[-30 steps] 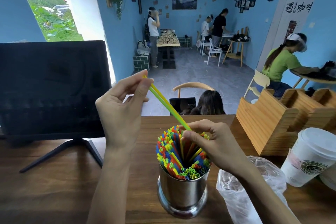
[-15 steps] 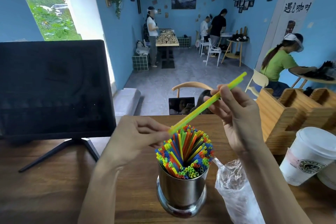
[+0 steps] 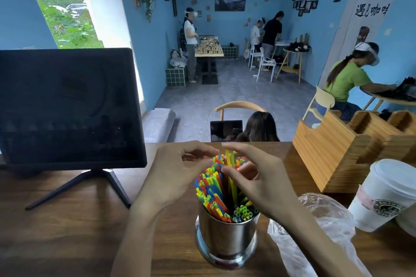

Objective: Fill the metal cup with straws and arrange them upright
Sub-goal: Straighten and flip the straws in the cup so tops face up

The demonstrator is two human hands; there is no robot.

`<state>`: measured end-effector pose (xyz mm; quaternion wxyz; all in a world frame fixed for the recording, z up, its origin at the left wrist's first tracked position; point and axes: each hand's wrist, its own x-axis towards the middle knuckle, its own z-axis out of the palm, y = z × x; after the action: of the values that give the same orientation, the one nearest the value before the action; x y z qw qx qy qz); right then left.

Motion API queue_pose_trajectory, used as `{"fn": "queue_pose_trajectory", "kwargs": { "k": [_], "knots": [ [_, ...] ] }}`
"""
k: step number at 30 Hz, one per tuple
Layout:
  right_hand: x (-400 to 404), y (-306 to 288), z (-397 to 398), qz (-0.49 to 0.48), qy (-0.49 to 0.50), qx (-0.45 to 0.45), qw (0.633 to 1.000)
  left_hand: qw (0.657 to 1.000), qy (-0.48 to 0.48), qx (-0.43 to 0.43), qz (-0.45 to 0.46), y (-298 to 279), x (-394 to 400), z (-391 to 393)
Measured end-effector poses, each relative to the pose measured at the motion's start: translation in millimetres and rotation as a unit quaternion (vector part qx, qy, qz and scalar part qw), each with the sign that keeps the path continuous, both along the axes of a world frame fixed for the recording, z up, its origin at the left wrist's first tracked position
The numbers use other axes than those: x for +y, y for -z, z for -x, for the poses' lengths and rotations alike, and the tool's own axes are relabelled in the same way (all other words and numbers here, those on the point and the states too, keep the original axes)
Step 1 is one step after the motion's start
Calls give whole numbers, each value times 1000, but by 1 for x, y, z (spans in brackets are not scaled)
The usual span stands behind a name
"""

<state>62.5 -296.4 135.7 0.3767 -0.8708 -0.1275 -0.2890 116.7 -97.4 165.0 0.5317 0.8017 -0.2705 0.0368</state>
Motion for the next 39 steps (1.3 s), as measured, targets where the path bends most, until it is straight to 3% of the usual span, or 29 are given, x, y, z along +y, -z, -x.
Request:
{"fn": "queue_pose_trajectory", "kwargs": {
  "k": [9,15,18,25,39],
  "knots": [
    [-10,7,0,123,47,4,991,995,-75,-30,-55,21,-4,-14],
    [-16,2,-1,-80,7,30,996,990,-61,46,-115,23,-3,-19],
    [-19,4,-12,-84,48,38,995,991,-54,70,-101,24,-10,-19],
    [-20,10,-37,-38,7,201,979,987,-82,71,-118,26,-23,-30],
    [-21,9,-33,-44,-4,202,978,994,-60,91,-33,14,-23,-31]
  ]
}}
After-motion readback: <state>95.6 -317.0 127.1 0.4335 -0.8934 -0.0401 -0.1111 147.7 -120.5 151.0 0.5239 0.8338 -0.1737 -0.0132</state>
